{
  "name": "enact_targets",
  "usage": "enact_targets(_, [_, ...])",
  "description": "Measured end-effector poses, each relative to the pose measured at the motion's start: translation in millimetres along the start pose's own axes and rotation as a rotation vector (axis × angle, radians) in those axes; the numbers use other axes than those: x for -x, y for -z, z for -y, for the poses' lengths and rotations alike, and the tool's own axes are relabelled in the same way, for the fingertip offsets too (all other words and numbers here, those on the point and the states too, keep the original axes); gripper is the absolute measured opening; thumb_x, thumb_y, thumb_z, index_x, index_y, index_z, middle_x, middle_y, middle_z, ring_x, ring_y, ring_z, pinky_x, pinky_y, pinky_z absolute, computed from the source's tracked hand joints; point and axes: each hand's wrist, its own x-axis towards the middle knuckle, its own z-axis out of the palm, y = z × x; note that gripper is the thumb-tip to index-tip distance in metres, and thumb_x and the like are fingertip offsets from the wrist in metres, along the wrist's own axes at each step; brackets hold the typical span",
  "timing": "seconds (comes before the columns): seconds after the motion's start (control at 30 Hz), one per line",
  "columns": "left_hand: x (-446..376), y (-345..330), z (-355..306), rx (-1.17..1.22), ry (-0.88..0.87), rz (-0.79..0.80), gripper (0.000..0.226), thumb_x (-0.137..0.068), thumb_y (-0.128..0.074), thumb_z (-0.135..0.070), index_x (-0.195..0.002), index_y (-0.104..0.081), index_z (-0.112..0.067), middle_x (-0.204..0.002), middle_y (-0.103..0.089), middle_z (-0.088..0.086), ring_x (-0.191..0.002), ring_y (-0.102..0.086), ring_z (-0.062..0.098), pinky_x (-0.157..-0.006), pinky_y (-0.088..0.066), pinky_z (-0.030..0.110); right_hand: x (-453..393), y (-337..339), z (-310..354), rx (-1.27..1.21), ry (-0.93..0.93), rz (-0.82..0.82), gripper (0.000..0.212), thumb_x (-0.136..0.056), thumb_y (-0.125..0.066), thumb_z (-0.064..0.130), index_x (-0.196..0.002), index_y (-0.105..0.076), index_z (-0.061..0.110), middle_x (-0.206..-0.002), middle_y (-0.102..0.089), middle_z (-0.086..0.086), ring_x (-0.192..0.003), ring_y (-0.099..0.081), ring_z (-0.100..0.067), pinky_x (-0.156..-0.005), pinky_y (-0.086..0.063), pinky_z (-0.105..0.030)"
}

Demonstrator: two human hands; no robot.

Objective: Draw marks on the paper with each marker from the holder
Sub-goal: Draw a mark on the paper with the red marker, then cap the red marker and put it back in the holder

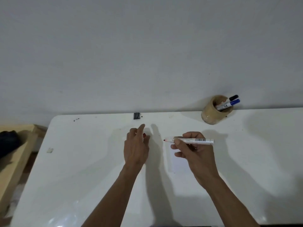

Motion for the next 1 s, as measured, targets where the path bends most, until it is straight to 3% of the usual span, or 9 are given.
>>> enact_targets(0.07, [-14.2, 0.9, 0.5, -0.096, -0.040, 0.102, 0.037, -0.101, -0.050, -0.025, -0.138, -0.052, -0.021, -0.124, -0.056, 0.006, -0.118, -0.054, 0.028, -0.091, -0.052, 0.044, 2.5, -3.3, -0.3, -0.002, -0.012, -0.030, 0.015, -0.092, -0.070, 0.003, -0.101, -0.059, 0.008, -0.094, -0.080, -0.011, -0.082, -0.079, -0.028, -0.063, -0.062, -0.031])
enact_targets(0.2, [-23.4, 1.3, -0.6, -0.221, -0.070, 0.172, 0.021, -0.099, -0.046, -0.012, -0.098, -0.066, -0.004, -0.104, -0.058, 0.013, -0.101, -0.060, 0.035, -0.078, -0.052, 0.043, 3.1, -4.8, -0.7, -0.005, -0.037, -0.082, 0.010, -0.097, -0.066, 0.008, -0.105, -0.060, 0.007, -0.095, -0.080, -0.011, -0.083, -0.079, -0.028, -0.065, -0.063, -0.033])
enact_targets(0.37, [-15.2, 10.2, 14.5, -0.262, -0.026, 0.190, 0.017, -0.097, -0.048, -0.006, -0.089, -0.063, -0.003, -0.101, -0.065, 0.016, -0.090, -0.064, 0.035, -0.073, -0.046, 0.036, 7.8, -13.1, 0.0, -0.027, -0.023, -0.101, 0.007, -0.101, -0.061, 0.015, -0.102, -0.064, 0.008, -0.092, -0.079, -0.010, -0.085, -0.078, -0.029, -0.066, -0.062, -0.033])
enact_targets(0.57, [23.5, 54.3, 26.7, 0.258, 0.075, 0.083, 0.015, -0.093, -0.066, -0.019, -0.083, -0.072, -0.010, -0.073, -0.073, 0.005, -0.067, -0.066, 0.022, -0.059, -0.046, 0.021, 23.3, -42.5, -1.3, -0.046, 0.045, -0.105, 0.013, -0.098, -0.066, 0.015, -0.108, -0.063, 0.008, -0.091, -0.078, -0.009, -0.080, -0.078, -0.026, -0.065, -0.062, -0.030])
enact_targets(0.73, [62.6, 83.8, 27.7, 0.793, 0.095, 0.059, 0.007, -0.092, -0.068, -0.015, -0.094, -0.075, -0.015, -0.085, -0.075, 0.004, -0.073, -0.067, 0.009, -0.069, -0.055, 0.022, 41.2, -68.4, -2.1, -0.056, 0.094, -0.069, 0.018, -0.098, -0.067, 0.016, -0.109, -0.061, 0.003, -0.088, -0.080, -0.009, -0.078, -0.079, -0.025, -0.065, -0.063, -0.030])
enact_targets(0.83, [78.7, 89.9, 32.4, 0.888, 0.104, 0.079, 0.008, -0.092, -0.069, -0.015, -0.095, -0.075, -0.018, -0.091, -0.075, 0.009, -0.079, -0.063, 0.012, -0.074, -0.054, 0.029, 52.3, -77.0, -5.0, -0.042, 0.117, -0.053, 0.019, -0.098, -0.066, 0.018, -0.107, -0.062, 0.002, -0.088, -0.080, -0.009, -0.079, -0.079, -0.027, -0.065, -0.062, -0.031])
enact_targets(1.0, [95.6, 93.4, 39.4, 0.933, 0.115, 0.096, 0.007, -0.090, -0.070, -0.016, -0.095, -0.075, -0.018, -0.086, -0.075, -0.005, -0.081, -0.063, 0.014, -0.075, -0.053, 0.032, 66.6, -82.7, -11.1, 0.002, 0.120, -0.015, 0.018, -0.098, -0.066, 0.019, -0.105, -0.063, 0.003, -0.087, -0.080, -0.010, -0.079, -0.079, -0.025, -0.067, -0.063, -0.033])
